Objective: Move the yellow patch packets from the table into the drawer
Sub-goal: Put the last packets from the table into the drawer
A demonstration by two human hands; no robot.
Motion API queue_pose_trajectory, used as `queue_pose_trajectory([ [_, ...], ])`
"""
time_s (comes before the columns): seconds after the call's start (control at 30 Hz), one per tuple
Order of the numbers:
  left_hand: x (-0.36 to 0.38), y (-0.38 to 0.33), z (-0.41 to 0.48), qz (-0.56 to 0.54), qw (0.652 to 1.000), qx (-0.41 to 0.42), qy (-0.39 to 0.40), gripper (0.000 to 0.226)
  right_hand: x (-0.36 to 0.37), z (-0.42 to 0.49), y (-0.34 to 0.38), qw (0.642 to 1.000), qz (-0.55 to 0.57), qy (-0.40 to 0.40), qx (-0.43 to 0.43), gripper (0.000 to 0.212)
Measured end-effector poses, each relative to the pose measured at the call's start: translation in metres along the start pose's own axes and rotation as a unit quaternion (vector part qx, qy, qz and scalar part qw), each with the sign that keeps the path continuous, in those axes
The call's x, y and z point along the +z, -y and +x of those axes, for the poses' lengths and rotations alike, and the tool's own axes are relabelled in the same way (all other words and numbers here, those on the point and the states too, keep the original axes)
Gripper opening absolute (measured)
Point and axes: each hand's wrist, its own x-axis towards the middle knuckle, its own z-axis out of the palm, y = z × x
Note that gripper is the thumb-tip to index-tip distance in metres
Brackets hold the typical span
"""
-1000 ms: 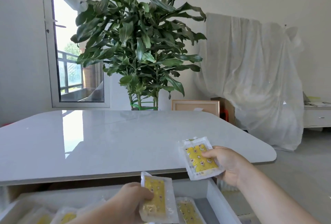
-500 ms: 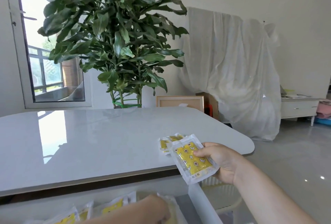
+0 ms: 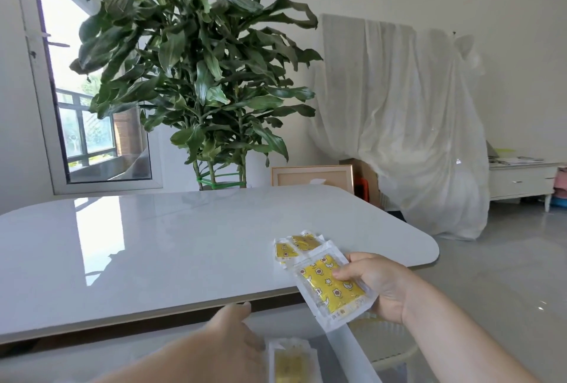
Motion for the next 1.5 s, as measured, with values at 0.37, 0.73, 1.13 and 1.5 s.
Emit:
queue_pose_trajectory([
  [0.37,-0.033,-0.032,-0.053,0.121,0.943,0.29,-0.106,0.044,0.02,0.003,-0.035,0.963,-0.226,0.056,0.138,0.02],
  [0.73,-0.065,-0.017,-0.047,0.714,0.414,0.5,-0.262,0.033,0.052,0.041,-0.061,0.932,-0.277,0.016,0.232,0.023],
  [1.13,-0.093,-0.013,-0.024,0.803,0.28,0.419,-0.318,0.062,0.062,0.051,-0.082,0.835,-0.509,-0.003,0.209,0.051],
  [1.5,-0.088,-0.012,-0.03,0.813,0.305,0.382,-0.317,0.057,0.047,0.04,-0.074,0.904,-0.392,0.022,0.168,0.065],
])
